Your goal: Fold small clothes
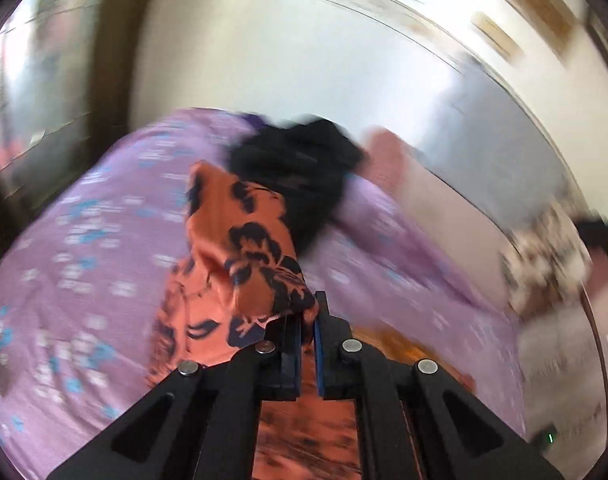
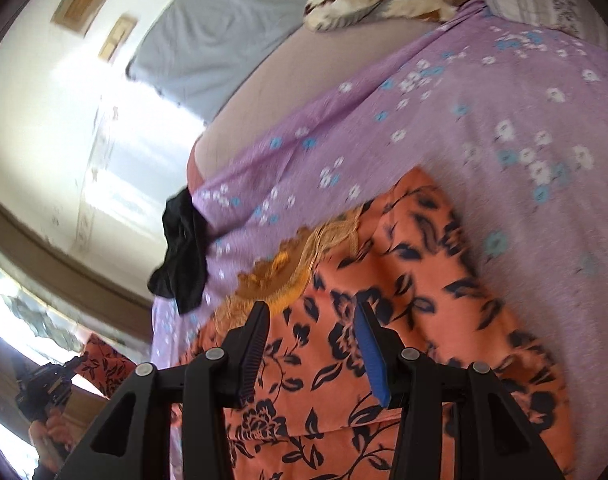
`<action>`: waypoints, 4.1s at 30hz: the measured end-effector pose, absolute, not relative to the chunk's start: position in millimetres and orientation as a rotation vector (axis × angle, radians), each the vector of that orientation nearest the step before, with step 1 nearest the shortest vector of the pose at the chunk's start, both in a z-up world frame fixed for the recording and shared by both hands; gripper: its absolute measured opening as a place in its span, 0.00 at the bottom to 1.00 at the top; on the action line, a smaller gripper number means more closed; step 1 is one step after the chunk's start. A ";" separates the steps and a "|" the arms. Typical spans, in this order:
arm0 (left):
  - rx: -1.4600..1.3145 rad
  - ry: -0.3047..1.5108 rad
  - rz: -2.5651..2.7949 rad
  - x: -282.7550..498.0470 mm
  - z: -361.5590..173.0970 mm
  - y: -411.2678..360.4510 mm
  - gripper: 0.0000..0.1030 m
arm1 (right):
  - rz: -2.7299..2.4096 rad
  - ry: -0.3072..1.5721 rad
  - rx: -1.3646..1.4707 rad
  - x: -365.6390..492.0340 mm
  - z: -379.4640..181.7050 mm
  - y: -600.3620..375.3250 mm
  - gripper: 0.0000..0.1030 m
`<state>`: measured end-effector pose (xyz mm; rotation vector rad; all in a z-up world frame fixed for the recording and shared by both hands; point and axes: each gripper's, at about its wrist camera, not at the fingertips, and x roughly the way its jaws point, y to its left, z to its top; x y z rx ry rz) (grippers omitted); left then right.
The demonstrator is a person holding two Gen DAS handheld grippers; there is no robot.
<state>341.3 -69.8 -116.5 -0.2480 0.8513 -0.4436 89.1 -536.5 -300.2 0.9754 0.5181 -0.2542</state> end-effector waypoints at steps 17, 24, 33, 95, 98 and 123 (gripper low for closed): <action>-0.009 0.968 -0.906 198.1 -143.4 -314.2 0.72 | -0.290 0.405 1.133 38.7 -287.0 -602.8 0.67; -0.093 0.950 -0.563 246.2 -207.9 -203.7 0.75 | -0.213 0.439 1.133 53.8 -292.1 -592.5 0.66; 0.024 0.981 -0.256 278.1 -291.7 -130.5 0.74 | -0.298 0.644 0.955 90.5 -316.0 -561.0 0.38; 0.165 0.607 -0.279 25.7 -192.9 -44.8 0.90 | -0.113 0.459 0.627 -119.9 -258.1 -402.4 0.64; 0.163 0.615 -0.266 26.8 -193.7 -42.5 0.90 | -0.116 0.454 0.631 -120.9 -258.6 -403.0 0.64; 0.029 1.021 -0.101 51.3 -294.4 34.0 0.90 | -0.215 0.585 0.737 -130.9 -291.2 -435.7 0.64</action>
